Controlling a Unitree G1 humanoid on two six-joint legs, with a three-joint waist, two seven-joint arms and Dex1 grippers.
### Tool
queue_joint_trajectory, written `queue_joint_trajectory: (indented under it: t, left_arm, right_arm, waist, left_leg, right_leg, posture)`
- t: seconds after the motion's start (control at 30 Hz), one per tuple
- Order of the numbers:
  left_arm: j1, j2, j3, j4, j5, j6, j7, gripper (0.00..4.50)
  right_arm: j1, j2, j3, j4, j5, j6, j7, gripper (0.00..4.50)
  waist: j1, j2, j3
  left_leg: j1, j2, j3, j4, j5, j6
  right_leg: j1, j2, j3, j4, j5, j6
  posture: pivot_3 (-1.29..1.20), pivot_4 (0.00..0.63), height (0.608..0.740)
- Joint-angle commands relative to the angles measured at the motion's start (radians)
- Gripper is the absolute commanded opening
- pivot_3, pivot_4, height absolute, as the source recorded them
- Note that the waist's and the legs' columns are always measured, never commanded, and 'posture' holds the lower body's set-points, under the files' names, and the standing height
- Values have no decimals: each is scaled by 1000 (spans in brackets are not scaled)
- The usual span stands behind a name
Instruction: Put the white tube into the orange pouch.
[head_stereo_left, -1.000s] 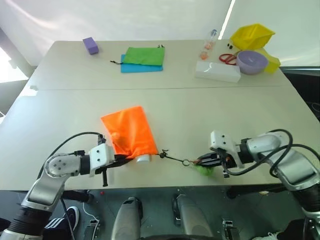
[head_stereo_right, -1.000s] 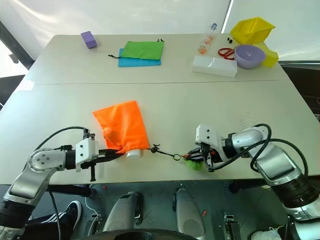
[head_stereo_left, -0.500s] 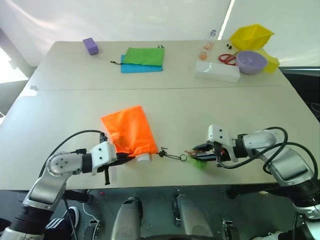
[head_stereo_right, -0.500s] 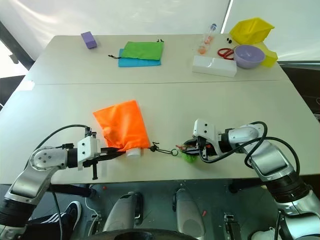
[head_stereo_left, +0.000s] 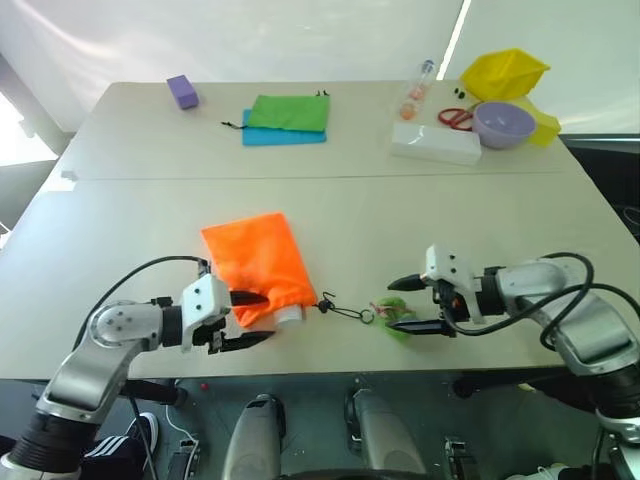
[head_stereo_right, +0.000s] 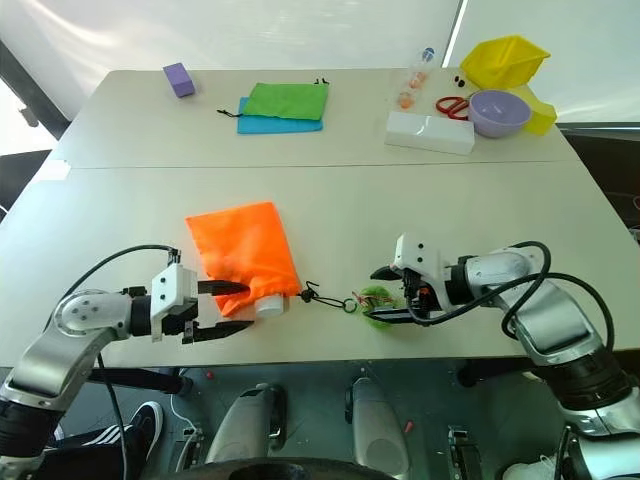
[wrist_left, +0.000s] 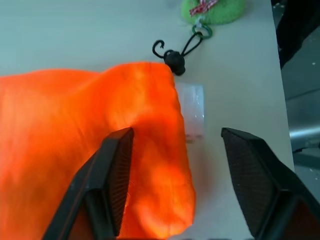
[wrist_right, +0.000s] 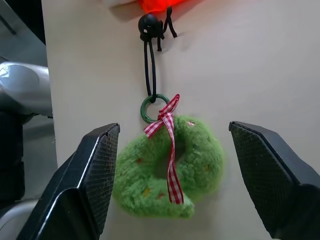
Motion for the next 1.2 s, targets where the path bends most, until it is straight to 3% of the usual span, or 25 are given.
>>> queue_joint_trajectory:
  t: [0.03, 0.27, 0.37, 0.5, 0.57, 0.73, 0.93, 1.2]
  left_arm:
    - [-37, 2, 42, 13, -50, 0, -21, 2755]
    - [-89, -1, 57, 70, -58, -33, -57, 2755]
    - [-127, -18, 44, 95, -55, -43, -62, 2787]
    - [-208, -47, 13, 145, -82, 4, -102, 2787]
    - [-257, -62, -9, 183, -96, 40, -135, 2787]
    - [-459, -143, -125, 377, -69, 140, -229, 2787]
    - [-668, -256, -269, 602, 53, 52, -353, 2787]
    - [-764, -314, -415, 644, 250, -226, -423, 2787]
  right_arm:
    - [25, 32, 26, -44, -11, -11, -34, 3650]
    - [24, 41, 72, -18, -90, -64, -62, 3650]
    - [13, 57, 67, -2, -103, -74, -78, 2774]
    - [1, 67, 56, -3, -93, -53, -77, 779]
    - [-6, 69, 54, 3, -96, -52, -76, 27]
    - [-24, 83, 59, 24, -118, -65, -91, 9]
    - [-30, 96, 66, 23, -130, -59, -104, 9]
    - [-38, 106, 61, 18, -134, -51, -127, 9]
  waist:
    - [0, 0, 0]
    - [-3, 0, 0]
    - [-1, 0, 0]
    - [2, 0, 0]
    - [2, 0, 0]
    - [3, 0, 0]
    - [0, 0, 0]
    - [-1, 0, 0]
  left_leg:
    - [0, 0, 0, 0, 0, 0]
    - [0, 0, 0, 1, 0, 0]
    - [0, 0, 0, 1, 0, 0]
    - [0, 0, 0, 1, 0, 0]
    - [0, 0, 0, 2, 0, 0]
    - [-1, 0, -1, 8, 0, 0]
    - [-2, -1, -1, 11, 0, 0]
    - [-3, -1, -3, 10, -1, 2]
  right_leg:
    - [0, 0, 0, 0, 0, 0]
    - [0, 1, 0, 0, 0, 0]
    - [0, 0, 0, 0, 0, 0]
    - [1, 1, 0, 1, 0, 0]
    - [1, 1, 0, 1, 0, 0]
    - [3, 1, 0, 3, 0, 0]
    - [4, 1, 1, 2, 0, 0]
    - [3, 3, 0, 4, 0, 0]
  posture:
    - [0, 150, 740]
    - [0, 150, 740]
    - [0, 150, 740]
    - [0, 150, 740]
    - [0, 150, 740]
    - [0, 150, 740]
    - [0, 150, 740]
    - [0, 150, 740]
